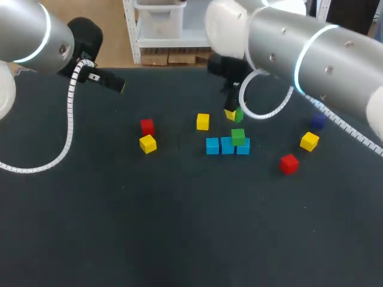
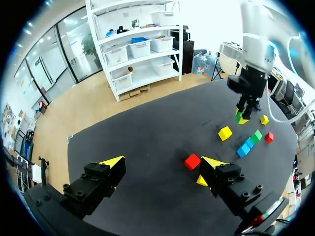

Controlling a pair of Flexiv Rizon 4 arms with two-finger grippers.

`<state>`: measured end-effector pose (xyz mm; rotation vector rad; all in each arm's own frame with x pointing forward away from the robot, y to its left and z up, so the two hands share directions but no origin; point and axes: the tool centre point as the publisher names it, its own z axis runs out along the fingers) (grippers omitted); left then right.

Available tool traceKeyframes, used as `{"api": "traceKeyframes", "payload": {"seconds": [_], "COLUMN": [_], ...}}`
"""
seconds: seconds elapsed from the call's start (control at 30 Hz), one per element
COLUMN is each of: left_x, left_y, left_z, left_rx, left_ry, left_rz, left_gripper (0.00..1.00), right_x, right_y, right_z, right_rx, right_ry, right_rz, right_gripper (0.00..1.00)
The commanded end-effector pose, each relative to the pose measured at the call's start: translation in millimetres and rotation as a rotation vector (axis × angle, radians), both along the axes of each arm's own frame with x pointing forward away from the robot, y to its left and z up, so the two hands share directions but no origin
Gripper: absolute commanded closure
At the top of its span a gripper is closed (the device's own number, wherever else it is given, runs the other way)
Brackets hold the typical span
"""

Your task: Place the blue cubes, place green cubes on the blue cubes, place the yellow cubes on the green cubes, then place the red cubes on the yellow cubes, and place purple cube on the red cubes.

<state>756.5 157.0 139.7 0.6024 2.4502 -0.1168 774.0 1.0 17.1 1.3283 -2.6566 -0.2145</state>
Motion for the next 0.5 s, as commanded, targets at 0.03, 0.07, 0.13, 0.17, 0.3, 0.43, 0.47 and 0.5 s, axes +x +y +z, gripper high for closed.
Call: {"api": "traceKeyframes", "payload": {"seconds": [0.03, 0.07, 0.13, 0.17, 0.3, 0.43, 0.47, 0.5], "left_x": [0.2, 0.2, 0.2, 0.2, 0.2, 0.2, 0.2, 0.2], "left_y": [0, 0, 0, 0, 0, 0, 0, 0], "left_z": [0.1, 0.1, 0.1, 0.1, 0.1, 0.1, 0.1, 0.1], "left_rx": [0.000, 0.000, 0.000, 0.000, 0.000, 0.000, 0.000, 0.000], "left_ry": [0.000, 0.000, 0.000, 0.000, 0.000, 0.000, 0.000, 0.000], "left_rz": [0.000, 0.000, 0.000, 0.000, 0.000, 0.000, 0.000, 0.000], "left_gripper": [0.00, 0.00, 0.00, 0.00, 0.00, 0.00, 0.00, 0.00], "right_x": [2.4, -0.5, -5.6, -8.4, -22.9, -39.5, -43.9, -47.8], "right_y": [0, -1, -3, -3, 0, 8, 10, 12], "right_z": [27, 31, 41, 45, 63, 76, 80, 82], "right_rx": [-0.057, -0.057, -0.045, -0.050, -0.056, -0.063, -0.063, -0.063], "right_ry": [0.064, 0.065, 0.063, 0.060, 0.048, 0.032, 0.027, 0.023], "right_rz": [0.077, 0.091, 0.129, 0.144, 0.215, 0.284, 0.300, 0.312], "right_gripper": [1.00, 1.00, 1.00, 1.00, 1.00, 1.00, 1.00, 1.00]}}
